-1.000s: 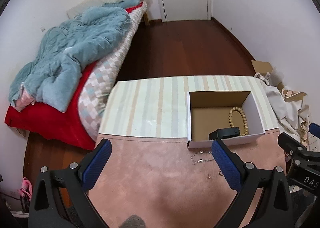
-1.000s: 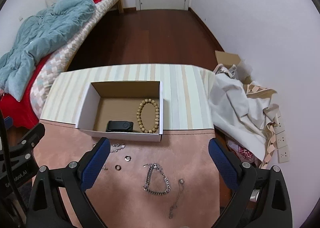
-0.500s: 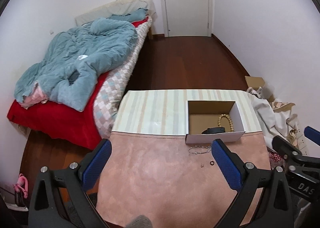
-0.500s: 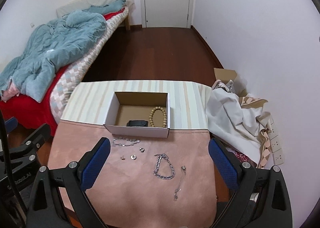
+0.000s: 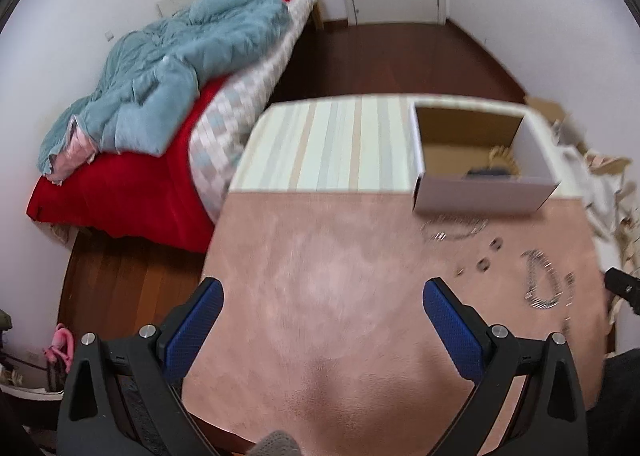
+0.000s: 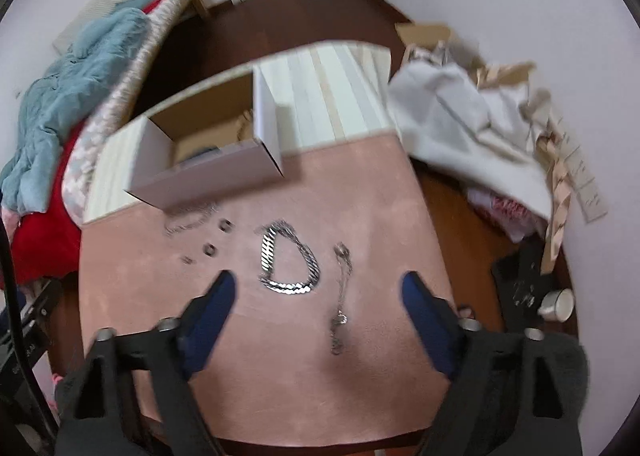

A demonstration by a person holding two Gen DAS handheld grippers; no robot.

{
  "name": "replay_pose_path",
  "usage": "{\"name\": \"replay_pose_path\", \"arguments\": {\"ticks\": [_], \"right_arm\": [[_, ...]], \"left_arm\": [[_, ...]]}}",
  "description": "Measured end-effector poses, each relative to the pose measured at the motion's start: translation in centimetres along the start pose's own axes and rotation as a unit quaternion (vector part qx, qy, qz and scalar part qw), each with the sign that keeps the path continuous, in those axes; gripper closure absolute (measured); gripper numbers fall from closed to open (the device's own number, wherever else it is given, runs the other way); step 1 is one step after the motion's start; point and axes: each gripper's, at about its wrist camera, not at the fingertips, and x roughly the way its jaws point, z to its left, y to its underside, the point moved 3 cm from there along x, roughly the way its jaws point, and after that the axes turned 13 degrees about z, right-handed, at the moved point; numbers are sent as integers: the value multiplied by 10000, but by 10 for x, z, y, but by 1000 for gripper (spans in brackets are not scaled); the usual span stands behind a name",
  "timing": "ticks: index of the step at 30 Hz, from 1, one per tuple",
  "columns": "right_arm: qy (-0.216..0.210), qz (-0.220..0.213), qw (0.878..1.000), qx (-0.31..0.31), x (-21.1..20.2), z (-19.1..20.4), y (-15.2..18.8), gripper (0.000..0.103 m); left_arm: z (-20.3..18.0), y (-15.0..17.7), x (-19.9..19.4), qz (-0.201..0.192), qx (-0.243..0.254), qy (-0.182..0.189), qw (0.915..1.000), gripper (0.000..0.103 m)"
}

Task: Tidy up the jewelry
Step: 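Grasp the thin silver pendant necklace by its charm with the right gripper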

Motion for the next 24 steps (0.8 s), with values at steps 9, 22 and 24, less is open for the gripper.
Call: {"name": "replay_pose_path", "arguments": {"ticks": [9,22,24], "right_arm": [[247,362,9988,214,71,-26,-12,53],[761,-95,9937,-812,93,-15,-27,94],[667,-94,9958,-618,91,-27,-28,94]], "left_arm": [[-43,5,53,492,253,121,9984,1],[-117,-14,63,668,808,491,9933,1],[-129,-15,64,733,888,652,9912,1]]}}
